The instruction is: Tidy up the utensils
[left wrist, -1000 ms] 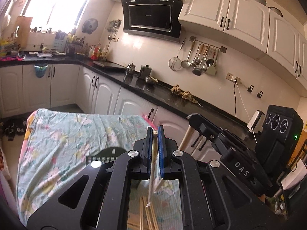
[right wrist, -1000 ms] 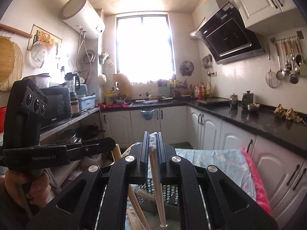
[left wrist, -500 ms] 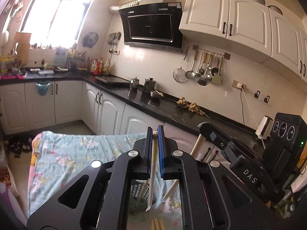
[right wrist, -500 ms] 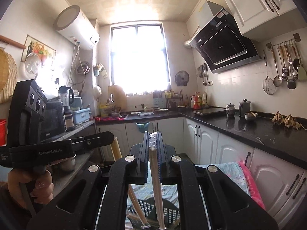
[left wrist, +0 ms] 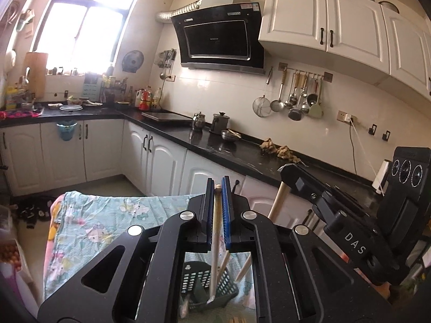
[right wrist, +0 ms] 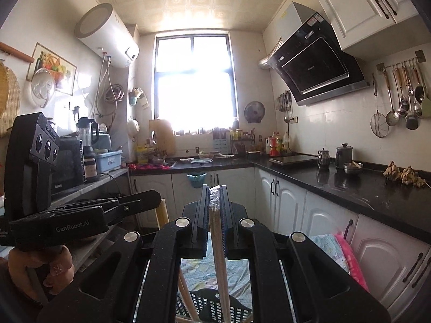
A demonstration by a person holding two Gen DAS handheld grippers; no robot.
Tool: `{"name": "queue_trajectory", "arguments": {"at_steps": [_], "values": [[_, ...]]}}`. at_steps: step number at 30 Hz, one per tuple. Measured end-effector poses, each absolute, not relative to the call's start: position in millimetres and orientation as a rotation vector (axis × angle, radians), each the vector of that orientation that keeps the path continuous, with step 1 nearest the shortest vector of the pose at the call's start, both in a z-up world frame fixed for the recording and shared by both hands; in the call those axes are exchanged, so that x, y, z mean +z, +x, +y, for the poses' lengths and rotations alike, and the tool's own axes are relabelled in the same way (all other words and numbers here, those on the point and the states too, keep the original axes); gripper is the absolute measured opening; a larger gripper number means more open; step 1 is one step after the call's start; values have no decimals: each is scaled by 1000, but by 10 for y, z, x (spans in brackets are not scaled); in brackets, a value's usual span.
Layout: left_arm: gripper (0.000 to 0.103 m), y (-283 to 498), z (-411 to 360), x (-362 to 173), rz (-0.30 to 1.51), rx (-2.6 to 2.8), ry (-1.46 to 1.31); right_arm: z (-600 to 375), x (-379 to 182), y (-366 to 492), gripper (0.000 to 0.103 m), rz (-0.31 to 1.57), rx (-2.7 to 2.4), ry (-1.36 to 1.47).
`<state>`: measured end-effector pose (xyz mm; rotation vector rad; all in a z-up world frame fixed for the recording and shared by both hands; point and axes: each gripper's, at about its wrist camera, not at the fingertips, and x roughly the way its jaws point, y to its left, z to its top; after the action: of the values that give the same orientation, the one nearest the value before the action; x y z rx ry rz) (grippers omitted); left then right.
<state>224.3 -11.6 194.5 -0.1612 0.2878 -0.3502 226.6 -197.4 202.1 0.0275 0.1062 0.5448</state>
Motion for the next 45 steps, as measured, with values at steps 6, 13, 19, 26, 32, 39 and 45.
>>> {"name": "queue_trajectory", "arguments": {"at_steps": [6, 13, 19, 26, 32, 39, 45], "values": [[3, 2390, -80, 1741, 296, -315, -173, -1925, 1840, 2405, 8, 138, 538, 33], [3, 2503, -127, 1549, 267, -329, -174, -1920, 1610, 2551, 8, 173, 524, 46], [3, 2595, -221, 1349, 273, -324, -136, -1945, 1428, 2627, 8, 184, 511, 45], [3, 2665, -182, 1179, 305, -324, -164, -1931, 1263, 2685, 8, 212, 495, 47], [3, 2647, -117, 1055, 374, -309, -177, -1924, 1139, 2695, 16, 261, 452, 53], [35, 2336, 136, 1094, 368, -282, -250, -2004, 1092, 2527, 37, 277, 426, 41], [68, 2010, 367, 1113, 379, -217, -259, -2098, 1053, 2280, 52, 288, 413, 21]]}}
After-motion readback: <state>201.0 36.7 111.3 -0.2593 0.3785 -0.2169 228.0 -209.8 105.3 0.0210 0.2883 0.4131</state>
